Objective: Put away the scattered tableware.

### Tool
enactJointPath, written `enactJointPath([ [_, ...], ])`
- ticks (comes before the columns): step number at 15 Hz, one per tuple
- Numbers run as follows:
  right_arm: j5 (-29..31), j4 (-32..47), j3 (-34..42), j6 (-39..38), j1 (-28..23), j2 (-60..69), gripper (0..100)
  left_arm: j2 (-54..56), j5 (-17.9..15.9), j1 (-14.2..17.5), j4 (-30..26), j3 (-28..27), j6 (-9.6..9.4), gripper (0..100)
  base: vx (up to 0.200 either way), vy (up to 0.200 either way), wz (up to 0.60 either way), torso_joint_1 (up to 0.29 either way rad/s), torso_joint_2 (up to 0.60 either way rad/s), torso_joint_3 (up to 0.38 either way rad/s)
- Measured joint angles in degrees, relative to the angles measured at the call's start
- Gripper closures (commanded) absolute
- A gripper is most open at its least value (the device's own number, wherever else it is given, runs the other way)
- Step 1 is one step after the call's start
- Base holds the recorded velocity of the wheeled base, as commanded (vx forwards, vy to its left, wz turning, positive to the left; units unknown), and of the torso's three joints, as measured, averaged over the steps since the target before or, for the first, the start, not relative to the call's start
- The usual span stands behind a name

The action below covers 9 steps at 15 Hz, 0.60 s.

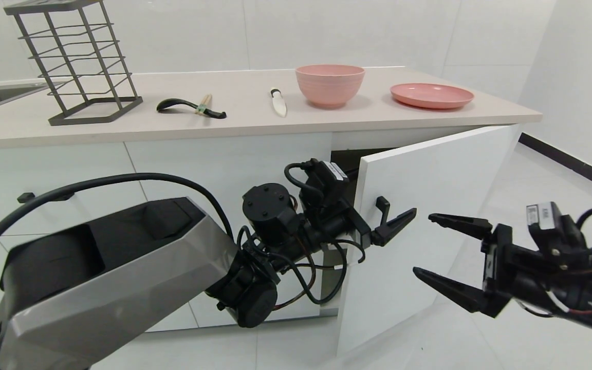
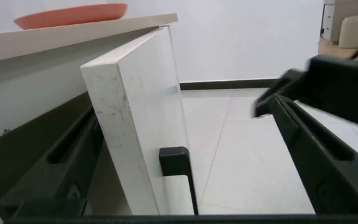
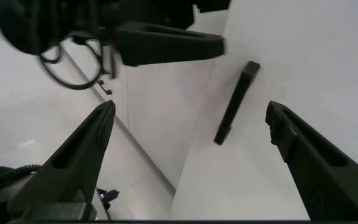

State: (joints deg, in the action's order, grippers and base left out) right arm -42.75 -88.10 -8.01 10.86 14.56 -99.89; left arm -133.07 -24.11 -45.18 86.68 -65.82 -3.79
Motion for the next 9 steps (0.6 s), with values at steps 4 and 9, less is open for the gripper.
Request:
enactJointPath([
  [4,0.2,0.1,2.8,0.0,-1.0,19.8,0,-1.6,0.5,-3.3,0.8,0.3,0.40,0,0.000,0.000,0.00,0.000,0.00,0.000],
  [9,0.2,0.1,-1.8,0.0,-2.4,22.7,0,-2.8,0.4,-4.5,3.4,0.4,0.68,0,0.000,0.000,0.00,0.000,0.00,0.000],
])
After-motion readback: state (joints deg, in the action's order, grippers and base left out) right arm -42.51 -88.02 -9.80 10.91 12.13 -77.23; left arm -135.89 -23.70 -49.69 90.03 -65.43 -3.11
